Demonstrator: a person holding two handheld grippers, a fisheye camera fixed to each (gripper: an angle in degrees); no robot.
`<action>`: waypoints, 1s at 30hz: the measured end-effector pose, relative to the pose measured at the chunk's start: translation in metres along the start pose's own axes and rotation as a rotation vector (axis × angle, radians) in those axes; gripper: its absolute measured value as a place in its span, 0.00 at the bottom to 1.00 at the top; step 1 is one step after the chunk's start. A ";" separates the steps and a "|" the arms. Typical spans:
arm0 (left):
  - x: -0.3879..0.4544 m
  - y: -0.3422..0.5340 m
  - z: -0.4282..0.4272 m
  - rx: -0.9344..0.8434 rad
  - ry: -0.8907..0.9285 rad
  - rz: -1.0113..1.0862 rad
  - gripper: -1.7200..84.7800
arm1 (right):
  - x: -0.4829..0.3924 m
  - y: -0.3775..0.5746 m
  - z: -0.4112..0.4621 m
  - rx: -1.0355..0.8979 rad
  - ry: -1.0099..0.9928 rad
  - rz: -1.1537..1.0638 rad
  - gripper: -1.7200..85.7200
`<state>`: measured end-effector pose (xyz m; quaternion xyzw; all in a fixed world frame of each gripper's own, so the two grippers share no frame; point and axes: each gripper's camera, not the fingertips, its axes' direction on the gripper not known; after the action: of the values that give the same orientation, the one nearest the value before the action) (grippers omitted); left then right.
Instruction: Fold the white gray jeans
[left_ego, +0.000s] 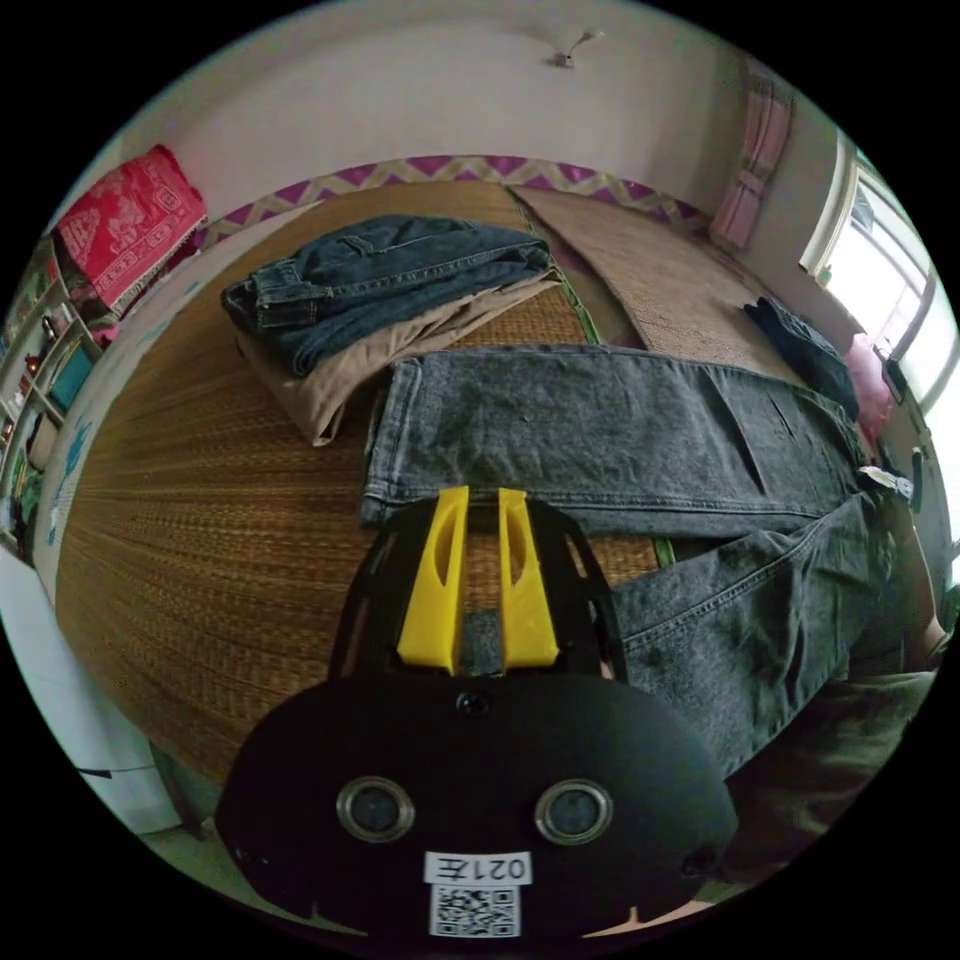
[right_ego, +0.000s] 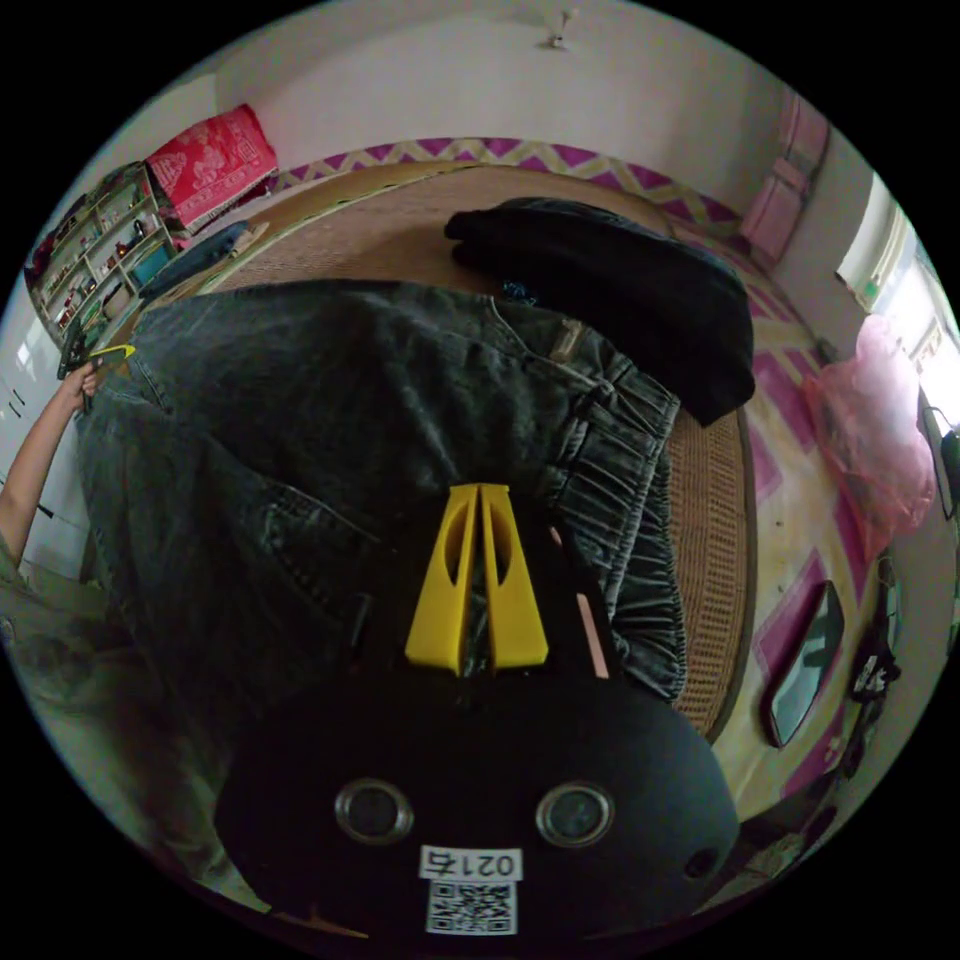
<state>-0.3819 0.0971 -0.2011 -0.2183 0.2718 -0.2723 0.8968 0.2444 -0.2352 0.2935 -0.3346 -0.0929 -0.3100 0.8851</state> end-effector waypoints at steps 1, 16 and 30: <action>-0.005 0.002 -0.003 0.001 0.024 -0.021 0.06 | 0.000 -0.001 0.002 0.000 0.019 -0.010 0.01; -0.008 0.142 -0.136 0.204 -0.075 -0.314 0.01 | 0.015 0.129 -0.101 0.339 0.007 0.115 0.01; -0.105 0.292 -0.148 0.362 0.395 -0.797 0.10 | 0.111 0.329 -0.114 0.435 -0.300 0.810 0.11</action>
<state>-0.4380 0.3457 -0.4315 -0.0900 0.2805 -0.6741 0.6774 0.5286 -0.1707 0.0724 -0.1919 -0.1444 0.1378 0.9609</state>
